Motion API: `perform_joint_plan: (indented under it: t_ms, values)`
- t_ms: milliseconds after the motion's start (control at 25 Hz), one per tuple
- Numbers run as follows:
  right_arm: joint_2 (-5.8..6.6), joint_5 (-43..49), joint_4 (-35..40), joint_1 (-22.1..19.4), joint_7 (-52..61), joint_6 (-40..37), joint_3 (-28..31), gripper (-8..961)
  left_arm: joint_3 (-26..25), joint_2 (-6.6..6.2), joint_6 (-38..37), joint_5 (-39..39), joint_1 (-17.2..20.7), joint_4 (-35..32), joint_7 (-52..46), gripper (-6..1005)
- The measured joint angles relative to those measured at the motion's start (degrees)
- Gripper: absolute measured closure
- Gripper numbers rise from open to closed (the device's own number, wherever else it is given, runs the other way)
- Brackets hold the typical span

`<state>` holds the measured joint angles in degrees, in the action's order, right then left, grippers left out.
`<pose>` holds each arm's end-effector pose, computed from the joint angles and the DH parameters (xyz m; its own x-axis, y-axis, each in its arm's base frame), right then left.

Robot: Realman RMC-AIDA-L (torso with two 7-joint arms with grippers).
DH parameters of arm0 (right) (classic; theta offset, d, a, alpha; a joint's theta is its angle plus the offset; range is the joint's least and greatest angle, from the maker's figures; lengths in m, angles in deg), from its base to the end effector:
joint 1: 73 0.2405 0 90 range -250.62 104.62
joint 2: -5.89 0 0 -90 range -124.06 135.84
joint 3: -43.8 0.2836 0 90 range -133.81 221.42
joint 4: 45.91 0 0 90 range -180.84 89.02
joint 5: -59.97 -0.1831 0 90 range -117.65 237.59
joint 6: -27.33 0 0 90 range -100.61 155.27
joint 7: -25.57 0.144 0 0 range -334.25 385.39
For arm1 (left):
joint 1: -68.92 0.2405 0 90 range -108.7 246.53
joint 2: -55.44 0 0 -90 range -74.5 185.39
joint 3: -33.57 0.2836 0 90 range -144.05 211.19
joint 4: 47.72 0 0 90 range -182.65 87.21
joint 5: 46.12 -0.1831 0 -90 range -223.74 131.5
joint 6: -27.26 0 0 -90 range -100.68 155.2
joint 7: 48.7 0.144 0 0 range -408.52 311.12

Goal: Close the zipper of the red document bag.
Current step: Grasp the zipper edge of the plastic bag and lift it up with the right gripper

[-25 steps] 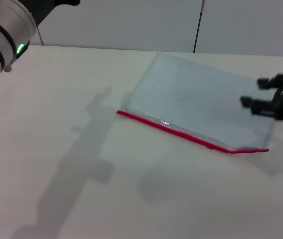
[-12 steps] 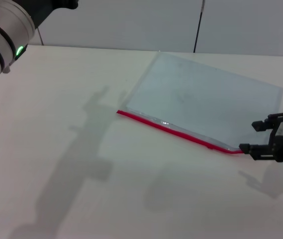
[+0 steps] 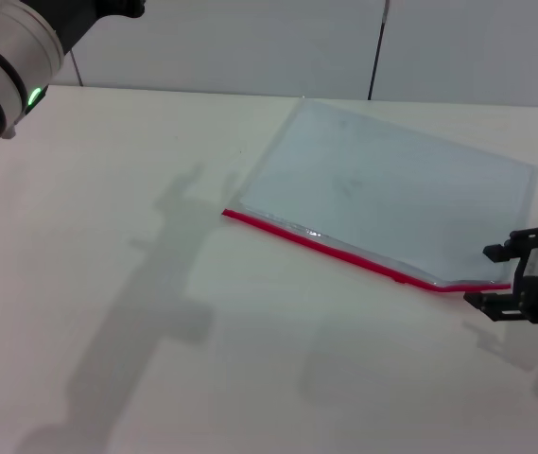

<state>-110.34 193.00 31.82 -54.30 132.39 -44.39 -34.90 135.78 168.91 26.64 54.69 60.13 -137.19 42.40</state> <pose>0.2651 0.3208 0.0012 0.9605 -0.2418 0.1374 -0.1609 -0.8862 -0.4344 -0.1846 0.3523 0.0641 0.8362 -0.0840 0.5419 0.5030 -0.2765 -0.8189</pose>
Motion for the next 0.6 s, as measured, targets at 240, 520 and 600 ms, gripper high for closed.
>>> perform_joint_plan:
  t_ms: [240,520,600]
  values:
    - [0.07,1.1,-2.7,1.2,-2.3,2.1,-0.7,296,-0.1,0.0,0.0,0.0,0.0,0.0,0.1,492]
    - [0.12,3.3,-4.3,1.3,-3.0,7.6,-2.2,296,-0.2,0.19,-0.1,0.0,0.0,0.0,1.2,493]
    - [0.06,3.9,-5.0,1.6,-3.0,7.8,-2.3,297,-0.2,0.45,-0.1,0.0,0.0,-0.1,2.0,493]
